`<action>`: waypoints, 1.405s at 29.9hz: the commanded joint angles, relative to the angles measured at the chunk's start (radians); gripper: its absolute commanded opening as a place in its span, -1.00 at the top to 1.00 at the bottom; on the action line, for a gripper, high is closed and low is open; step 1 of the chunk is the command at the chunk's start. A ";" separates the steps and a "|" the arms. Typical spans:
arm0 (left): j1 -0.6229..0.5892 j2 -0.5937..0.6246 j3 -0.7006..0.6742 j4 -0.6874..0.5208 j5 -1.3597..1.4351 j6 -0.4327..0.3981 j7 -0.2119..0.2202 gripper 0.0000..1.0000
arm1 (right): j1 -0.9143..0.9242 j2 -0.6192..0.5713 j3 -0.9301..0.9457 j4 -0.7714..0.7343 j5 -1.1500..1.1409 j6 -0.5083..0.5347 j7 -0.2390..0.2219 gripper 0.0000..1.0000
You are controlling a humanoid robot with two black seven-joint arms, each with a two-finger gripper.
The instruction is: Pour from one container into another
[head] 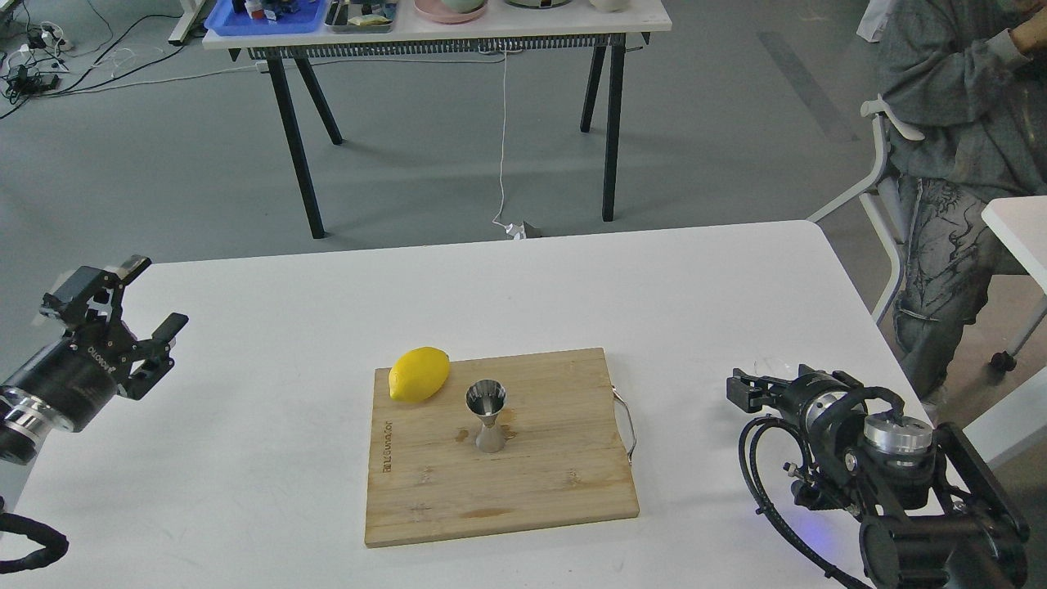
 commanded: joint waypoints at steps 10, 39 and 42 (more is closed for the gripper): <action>0.000 -0.015 0.000 0.019 0.000 0.000 0.000 -0.94 | 0.052 -0.121 -0.018 0.161 -0.014 0.000 -0.011 -0.98; -0.025 -0.054 -0.007 0.014 -0.112 0.000 0.000 -0.97 | 0.070 -0.203 -0.170 -0.309 -0.132 0.977 -0.072 -0.97; -0.023 -0.054 -0.007 0.016 -0.112 0.000 0.000 -0.97 | 0.083 -0.192 -0.184 -0.357 -0.132 0.977 -0.072 -0.97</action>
